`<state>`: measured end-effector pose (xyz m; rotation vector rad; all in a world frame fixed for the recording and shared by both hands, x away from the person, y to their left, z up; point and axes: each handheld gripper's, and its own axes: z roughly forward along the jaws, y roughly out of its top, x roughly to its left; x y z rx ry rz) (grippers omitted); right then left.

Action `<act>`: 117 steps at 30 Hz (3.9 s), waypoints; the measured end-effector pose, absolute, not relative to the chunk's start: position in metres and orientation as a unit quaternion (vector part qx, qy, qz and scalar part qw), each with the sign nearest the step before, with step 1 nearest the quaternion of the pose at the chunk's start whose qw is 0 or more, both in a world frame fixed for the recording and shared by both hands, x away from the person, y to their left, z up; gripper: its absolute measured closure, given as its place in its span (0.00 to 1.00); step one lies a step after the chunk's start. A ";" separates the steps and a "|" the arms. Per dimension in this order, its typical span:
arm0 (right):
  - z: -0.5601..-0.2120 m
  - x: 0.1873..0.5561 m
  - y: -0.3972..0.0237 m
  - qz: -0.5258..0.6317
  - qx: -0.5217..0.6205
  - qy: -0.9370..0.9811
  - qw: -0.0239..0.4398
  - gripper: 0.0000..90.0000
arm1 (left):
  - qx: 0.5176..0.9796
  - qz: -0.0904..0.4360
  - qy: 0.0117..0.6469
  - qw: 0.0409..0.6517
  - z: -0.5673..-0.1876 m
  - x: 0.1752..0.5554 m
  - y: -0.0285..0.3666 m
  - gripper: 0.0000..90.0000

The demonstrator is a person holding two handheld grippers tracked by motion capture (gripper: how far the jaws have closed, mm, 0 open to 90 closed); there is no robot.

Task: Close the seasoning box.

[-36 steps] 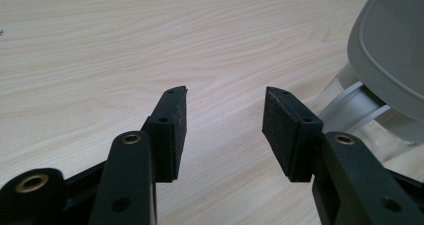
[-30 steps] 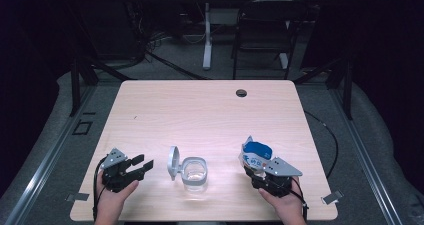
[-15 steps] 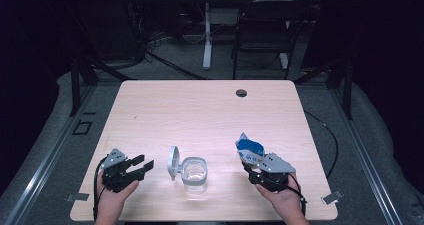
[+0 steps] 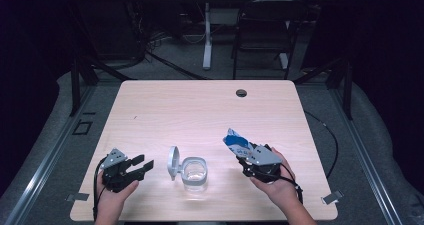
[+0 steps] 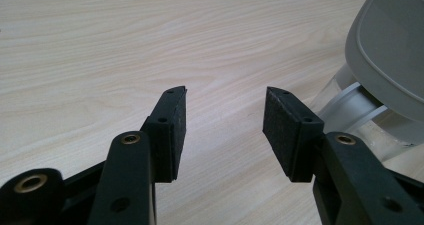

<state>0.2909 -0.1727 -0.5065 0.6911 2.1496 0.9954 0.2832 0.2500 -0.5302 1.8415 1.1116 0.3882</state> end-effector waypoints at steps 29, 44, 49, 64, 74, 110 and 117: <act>-0.493 0.295 -0.149 0.324 0.178 0.867 0.334 0.48 | 0.749 0.156 0.453 0.458 -0.529 0.283 0.253 0.58; -0.492 0.293 -0.137 0.295 0.132 0.887 0.330 0.48 | 0.747 0.157 0.454 0.460 -0.529 0.283 0.254 0.58; -0.494 0.293 -0.134 0.283 0.122 0.891 0.334 0.48 | 0.746 0.158 0.453 0.462 -0.529 0.283 0.254 0.58; -0.503 0.292 -0.127 0.231 0.085 0.905 0.348 0.48 | 0.744 0.159 0.456 0.461 -0.530 0.283 0.255 0.58; -0.505 0.291 -0.123 0.213 0.071 0.908 0.354 0.49 | 0.744 0.159 0.456 0.463 -0.530 0.284 0.255 0.58; -0.502 0.291 -0.116 0.175 0.044 0.909 0.375 0.49 | 0.746 0.155 0.455 0.460 -0.530 0.284 0.255 0.58; -0.501 0.291 -0.115 0.170 0.036 0.908 0.381 0.49 | 0.744 0.157 0.456 0.463 -0.530 0.284 0.255 0.58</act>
